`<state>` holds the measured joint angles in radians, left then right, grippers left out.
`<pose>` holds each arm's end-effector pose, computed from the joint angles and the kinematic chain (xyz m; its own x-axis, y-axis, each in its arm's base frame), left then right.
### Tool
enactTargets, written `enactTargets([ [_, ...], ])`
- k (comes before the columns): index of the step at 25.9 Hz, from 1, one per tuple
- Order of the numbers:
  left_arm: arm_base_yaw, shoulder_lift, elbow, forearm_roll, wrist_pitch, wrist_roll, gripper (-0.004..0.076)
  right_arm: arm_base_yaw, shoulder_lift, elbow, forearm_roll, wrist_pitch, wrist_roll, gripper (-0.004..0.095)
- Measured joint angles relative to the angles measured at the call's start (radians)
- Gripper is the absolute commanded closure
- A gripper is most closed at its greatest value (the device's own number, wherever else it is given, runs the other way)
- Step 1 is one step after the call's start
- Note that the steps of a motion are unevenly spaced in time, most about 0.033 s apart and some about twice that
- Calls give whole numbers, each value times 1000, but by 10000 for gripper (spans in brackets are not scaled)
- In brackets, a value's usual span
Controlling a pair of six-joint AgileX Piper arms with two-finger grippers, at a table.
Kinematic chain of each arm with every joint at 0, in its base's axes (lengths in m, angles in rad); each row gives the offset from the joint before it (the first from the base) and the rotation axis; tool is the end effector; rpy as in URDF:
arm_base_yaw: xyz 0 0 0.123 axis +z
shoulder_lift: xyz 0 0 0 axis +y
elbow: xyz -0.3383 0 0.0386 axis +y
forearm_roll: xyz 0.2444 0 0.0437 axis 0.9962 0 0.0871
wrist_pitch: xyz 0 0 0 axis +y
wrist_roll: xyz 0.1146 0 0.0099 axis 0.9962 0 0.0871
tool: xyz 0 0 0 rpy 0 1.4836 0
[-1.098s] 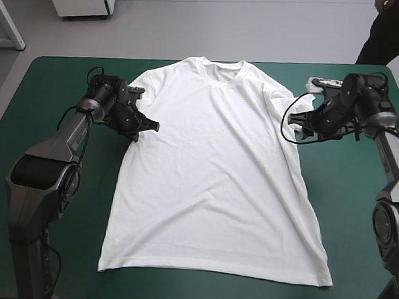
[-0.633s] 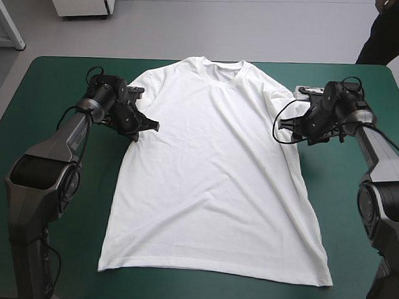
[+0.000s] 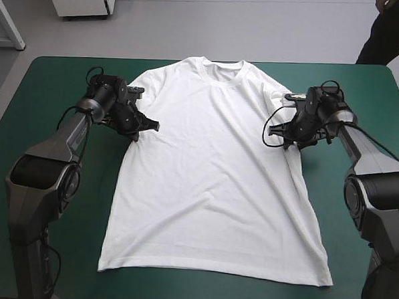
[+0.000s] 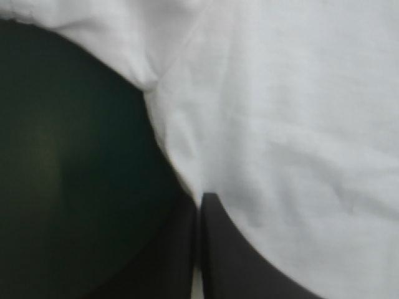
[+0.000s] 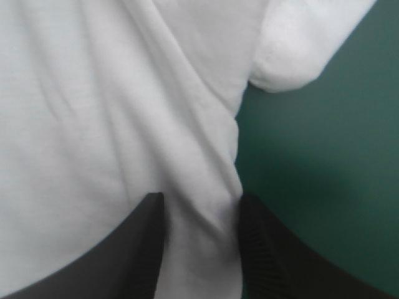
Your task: Fold the cloth
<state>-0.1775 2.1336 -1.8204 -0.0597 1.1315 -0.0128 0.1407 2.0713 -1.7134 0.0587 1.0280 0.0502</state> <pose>0.4747 -0.0915 0.2425 -0.9683 0.1349 -0.2102 0.1507 0.9867 -0.0608 0.4658 0.0718 0.2459 -0.9627 -0.0552 -0.2647 -0.0762 0.9946 0.0699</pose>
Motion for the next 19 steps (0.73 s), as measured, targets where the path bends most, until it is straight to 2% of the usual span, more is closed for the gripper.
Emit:
enactTargets([
  [2, 0, 0, 0, 0, -1, 0, 746, -1, 3, -3, -9, 7, 0, 927],
  [11, 0, -22, 2, 4, -10, 13, 746, -2, -15, -7, 17, 41, 1, 925],
  [19, 0, -175, -64, 8, -7, 42, 746, -2, -136, -158, -24, 99, 1, 925],
])
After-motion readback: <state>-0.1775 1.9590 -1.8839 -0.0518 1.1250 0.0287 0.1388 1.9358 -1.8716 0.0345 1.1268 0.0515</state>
